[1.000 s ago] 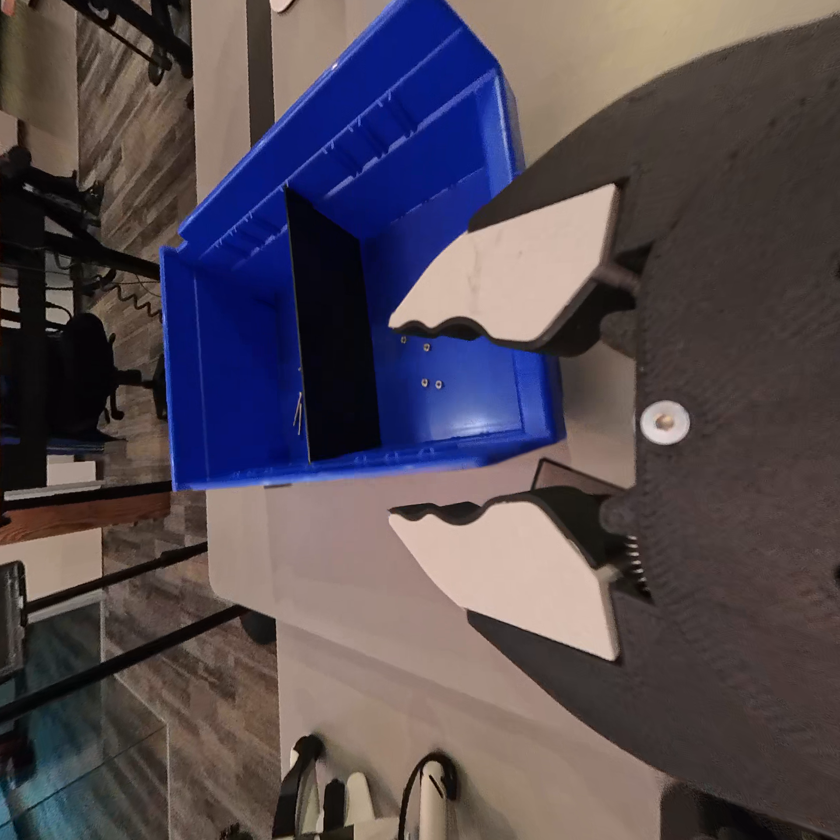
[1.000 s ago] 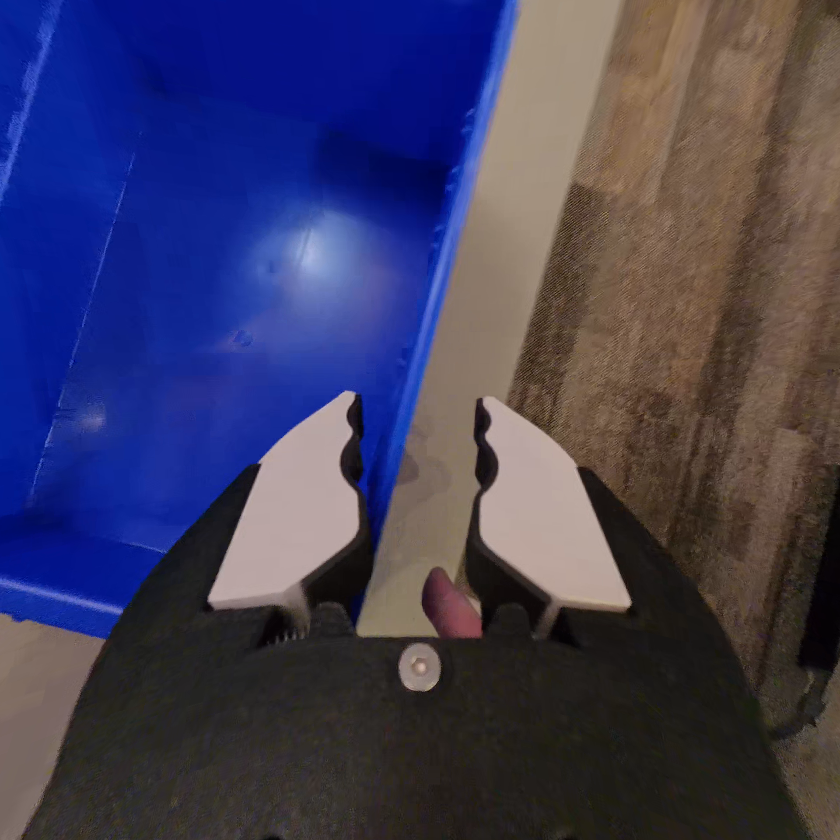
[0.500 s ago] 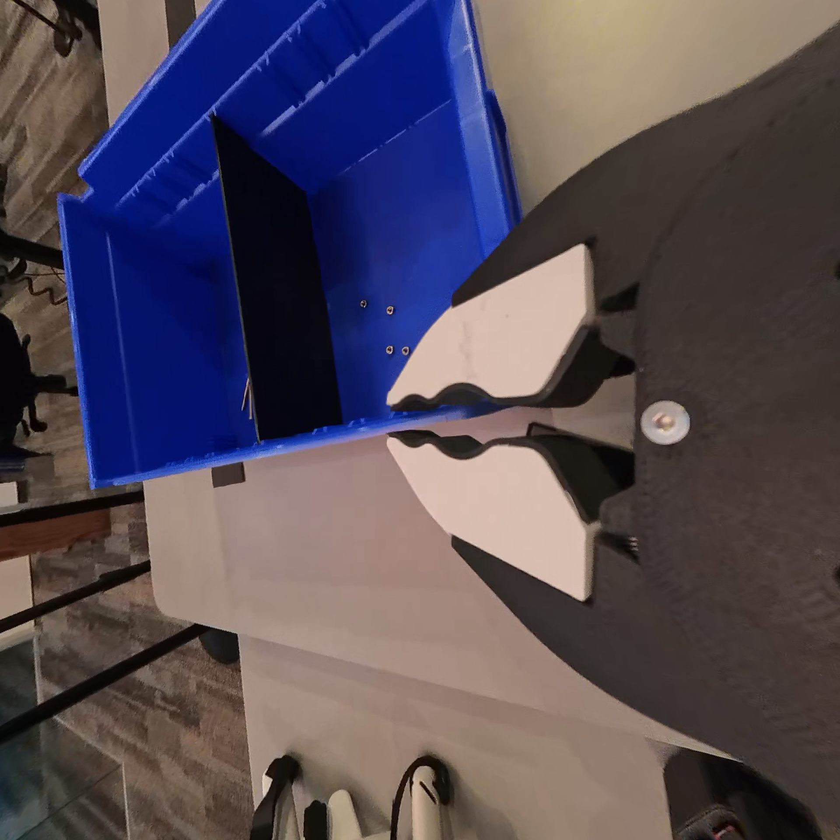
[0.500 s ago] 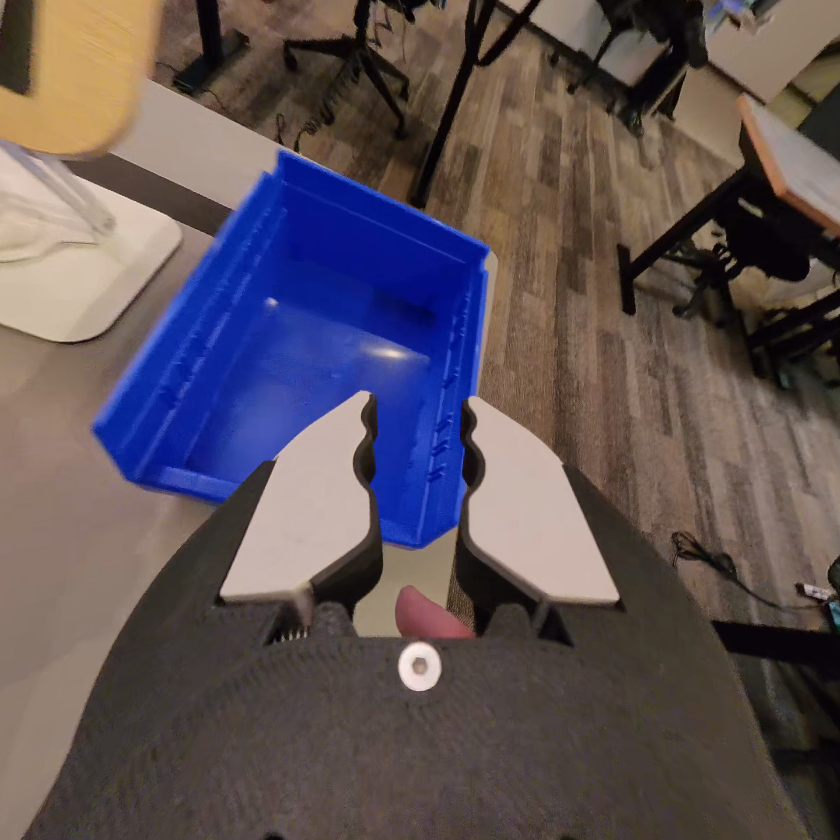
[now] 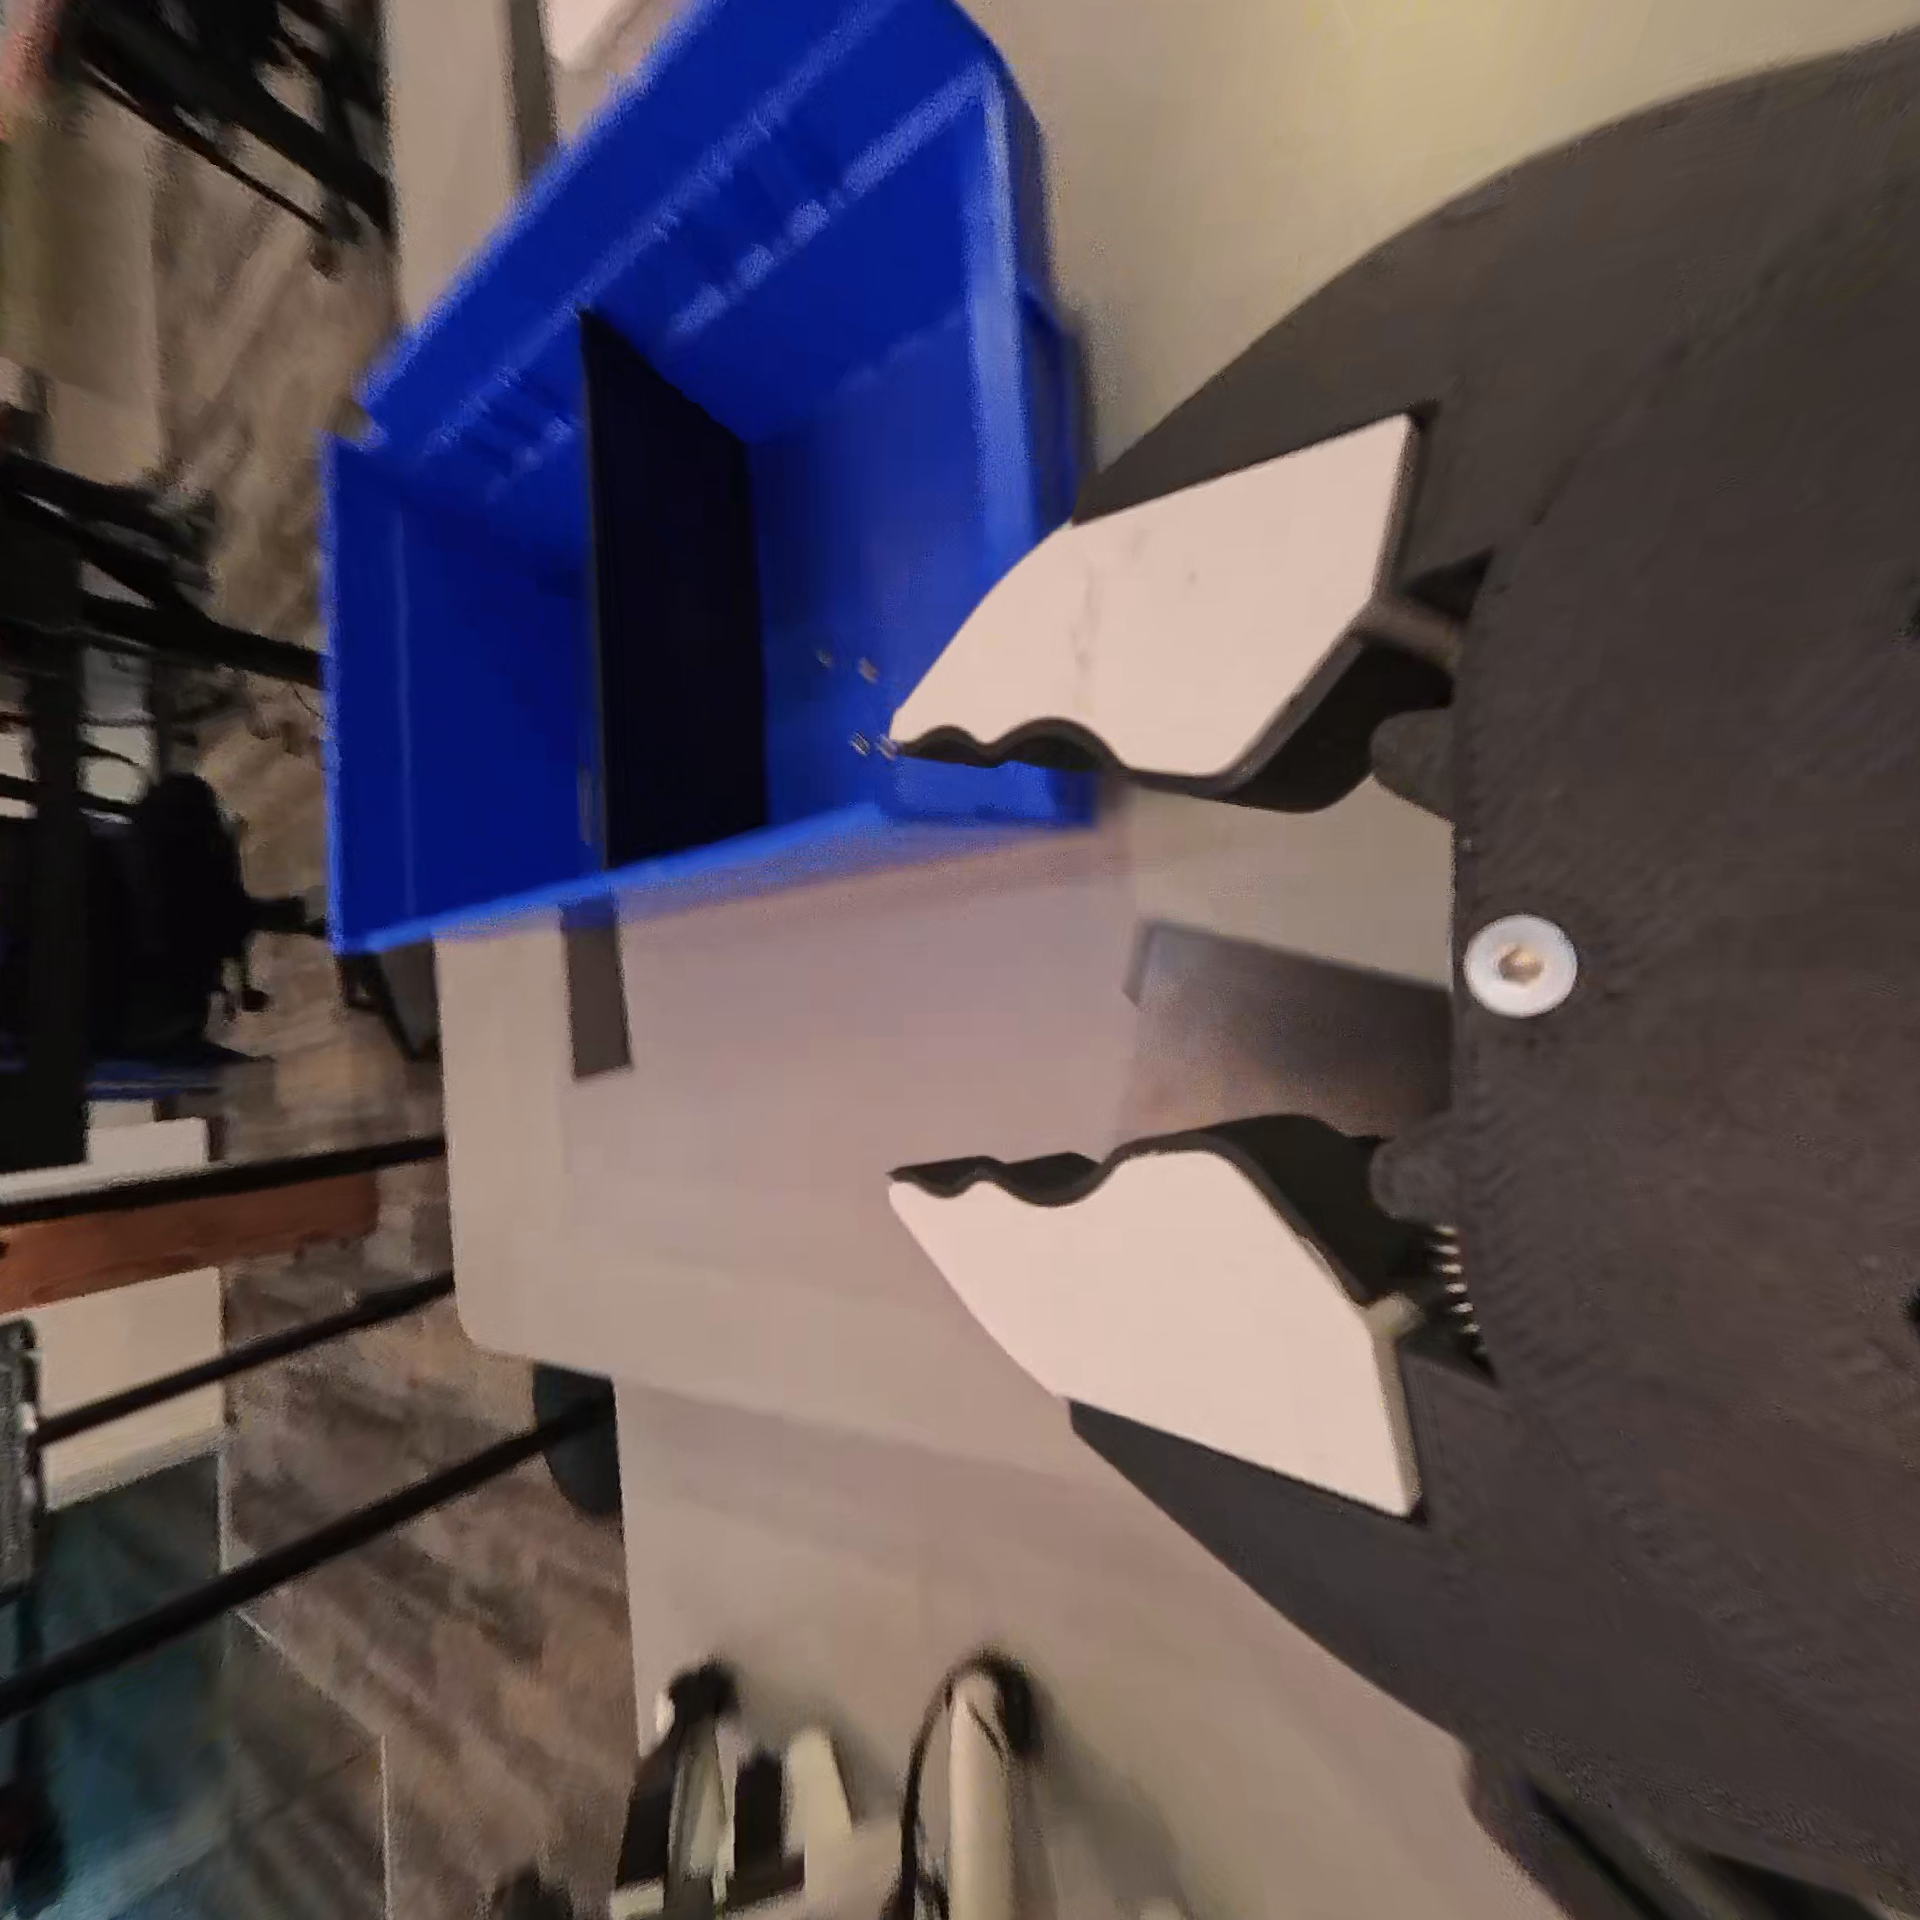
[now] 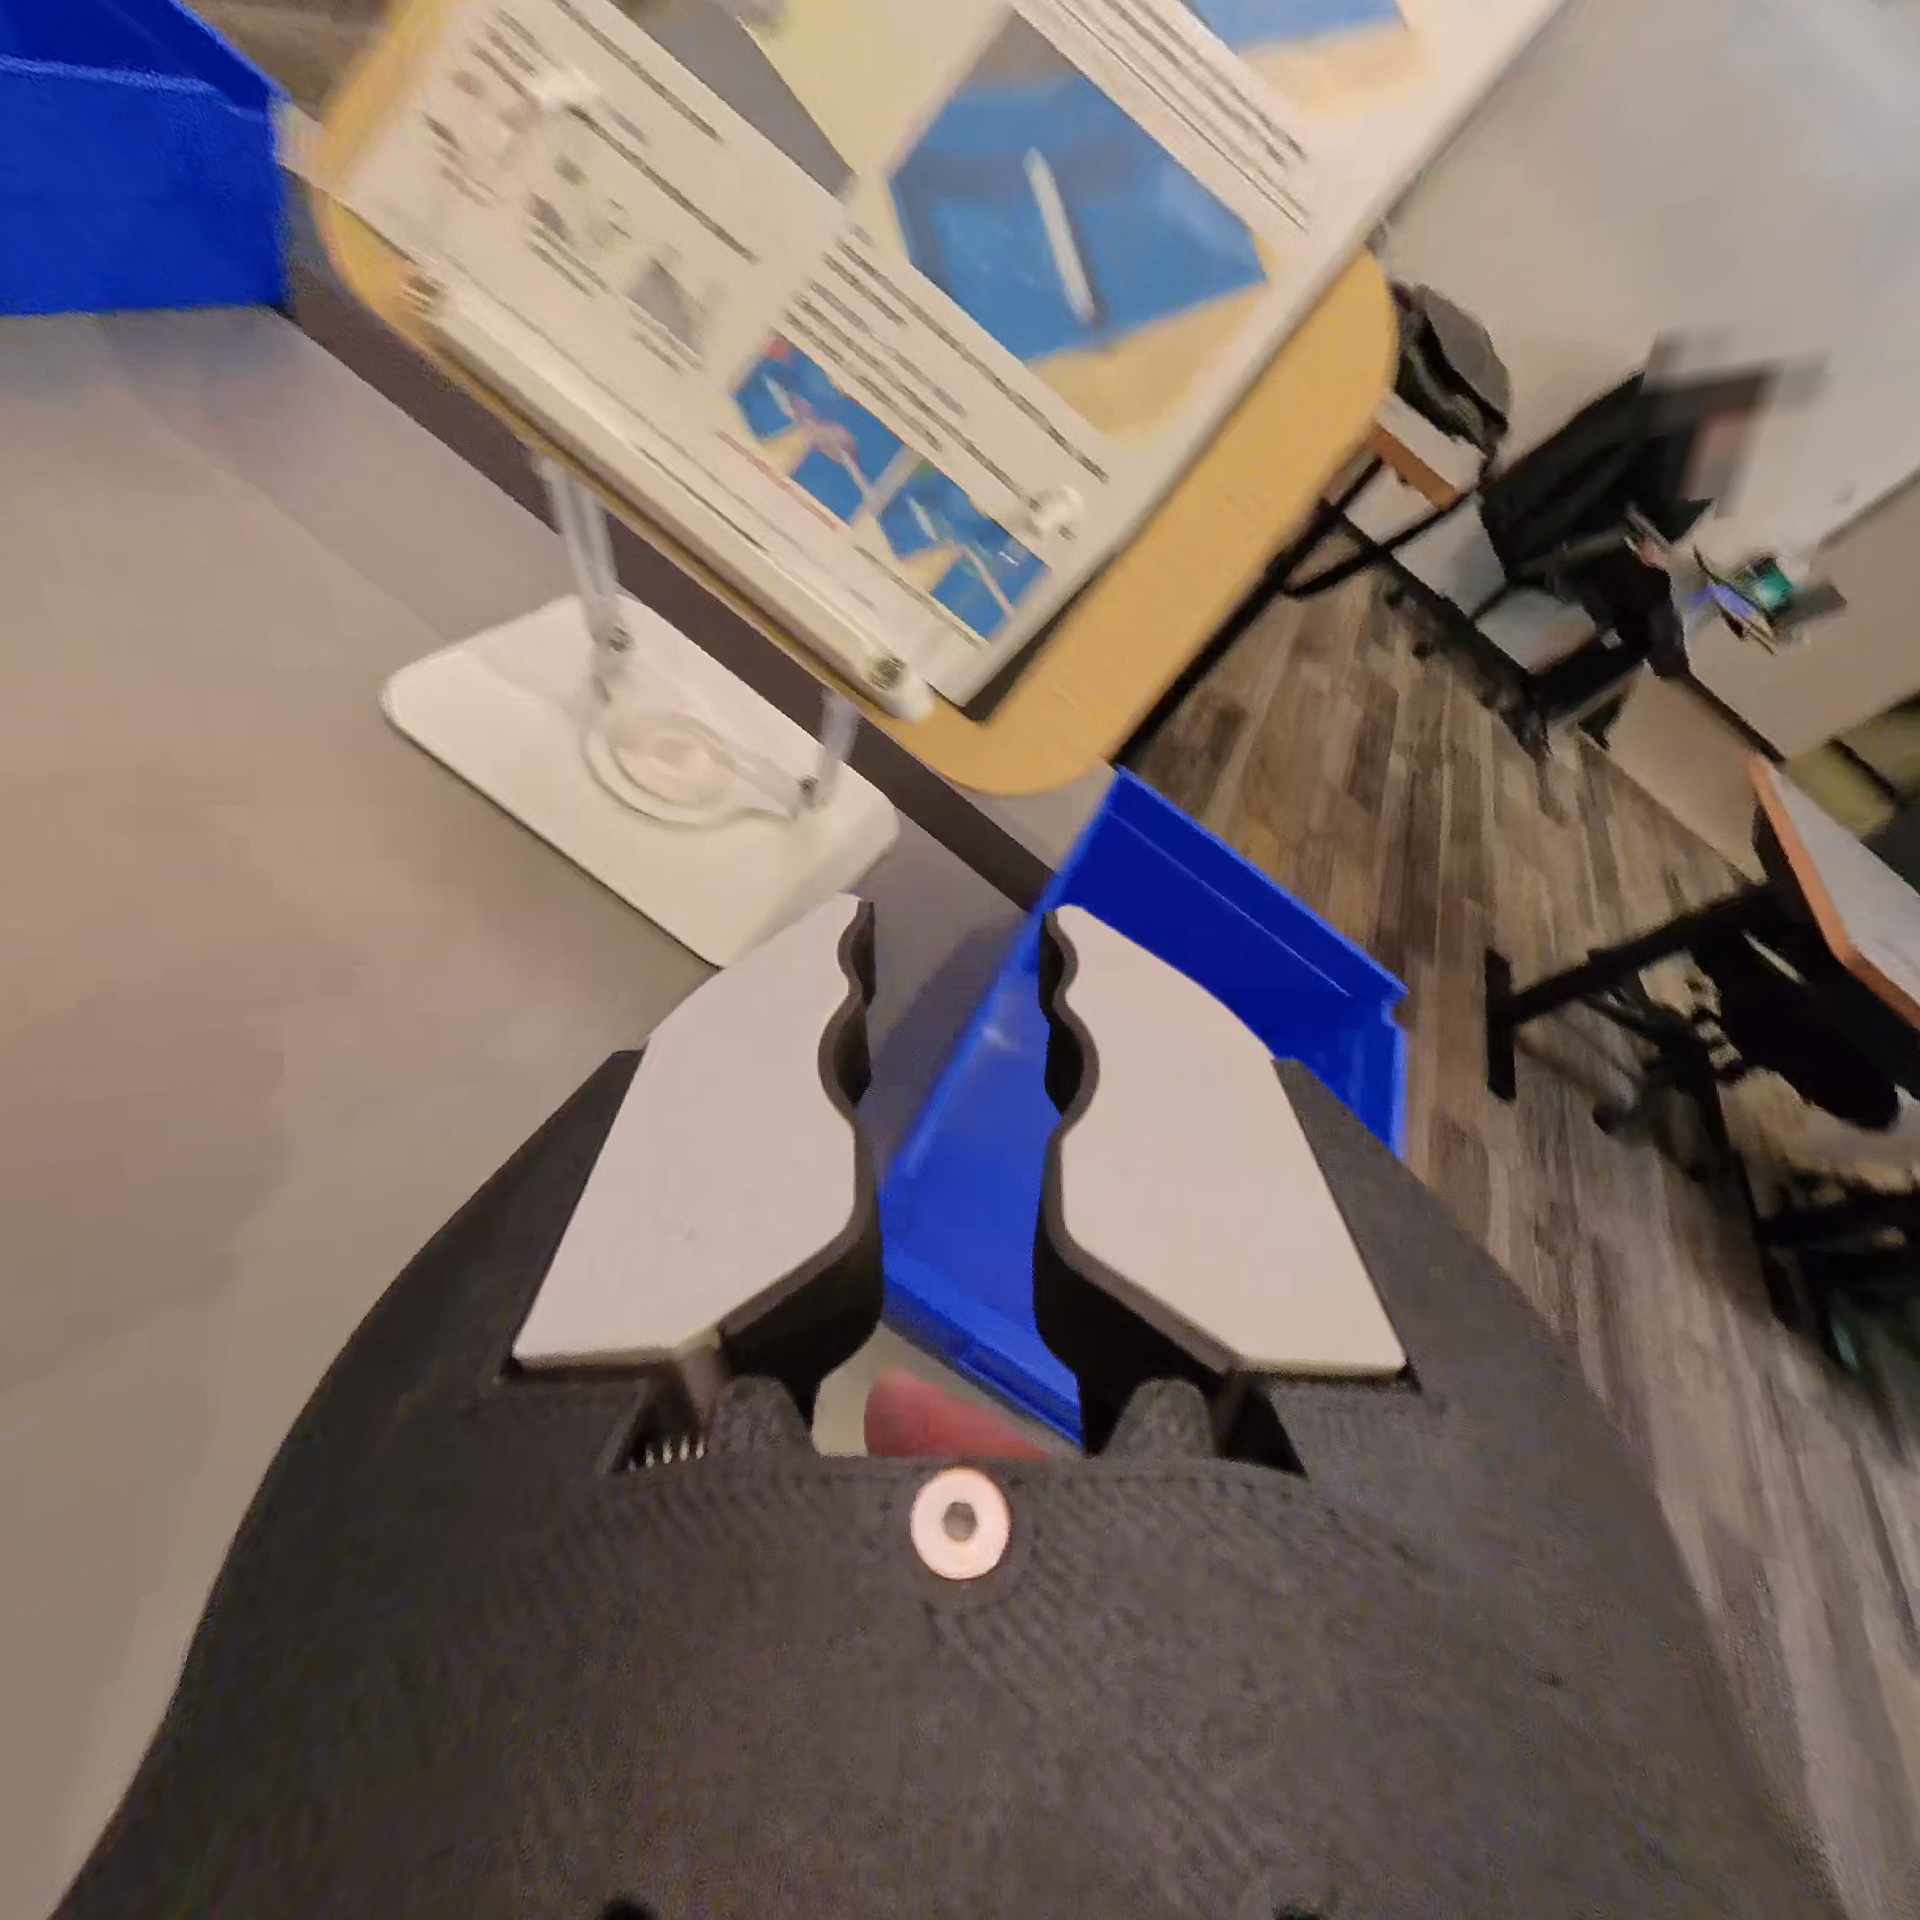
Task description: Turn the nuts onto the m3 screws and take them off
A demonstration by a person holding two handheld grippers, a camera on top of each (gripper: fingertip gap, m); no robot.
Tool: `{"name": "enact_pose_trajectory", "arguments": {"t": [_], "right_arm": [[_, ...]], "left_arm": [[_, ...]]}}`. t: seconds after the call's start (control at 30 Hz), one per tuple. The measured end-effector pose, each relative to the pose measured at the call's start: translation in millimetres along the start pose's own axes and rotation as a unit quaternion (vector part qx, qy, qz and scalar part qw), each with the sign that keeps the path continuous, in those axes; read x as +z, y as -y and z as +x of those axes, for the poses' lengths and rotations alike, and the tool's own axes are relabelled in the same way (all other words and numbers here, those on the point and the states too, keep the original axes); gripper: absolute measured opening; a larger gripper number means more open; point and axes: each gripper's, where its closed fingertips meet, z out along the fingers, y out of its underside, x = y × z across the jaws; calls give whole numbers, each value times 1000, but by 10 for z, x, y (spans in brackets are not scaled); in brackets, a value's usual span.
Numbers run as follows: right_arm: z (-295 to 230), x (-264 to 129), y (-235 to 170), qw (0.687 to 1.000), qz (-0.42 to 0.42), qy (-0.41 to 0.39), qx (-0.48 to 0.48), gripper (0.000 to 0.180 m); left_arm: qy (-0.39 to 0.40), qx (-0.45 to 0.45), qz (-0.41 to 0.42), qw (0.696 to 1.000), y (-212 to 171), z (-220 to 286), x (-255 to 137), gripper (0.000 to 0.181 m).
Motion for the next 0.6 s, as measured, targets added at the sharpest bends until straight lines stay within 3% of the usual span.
{"name": "enact_pose_trajectory", "arguments": {"t": [0.17, 0.33, 0.47, 0.6], "right_arm": [[-750, 167, 314, 995, 51, 89, -16, 29], [-1494, 449, 450, 982, 68, 174, -35, 29], [-1896, 600, 542, 973, 82, 215, -31, 27], [-2135, 655, 595, 967, 85, 236, -31, 25]], "left_arm": [[-12, 79, -113, 990, -497, -292, -327, 68], [-13, 159, -185, 970, -1041, -458, -318, 73], [-24, 160, -182, 970, -1203, -415, -215, 57], [31, 147, -187, 971, -1164, -541, -132, 32]]}}
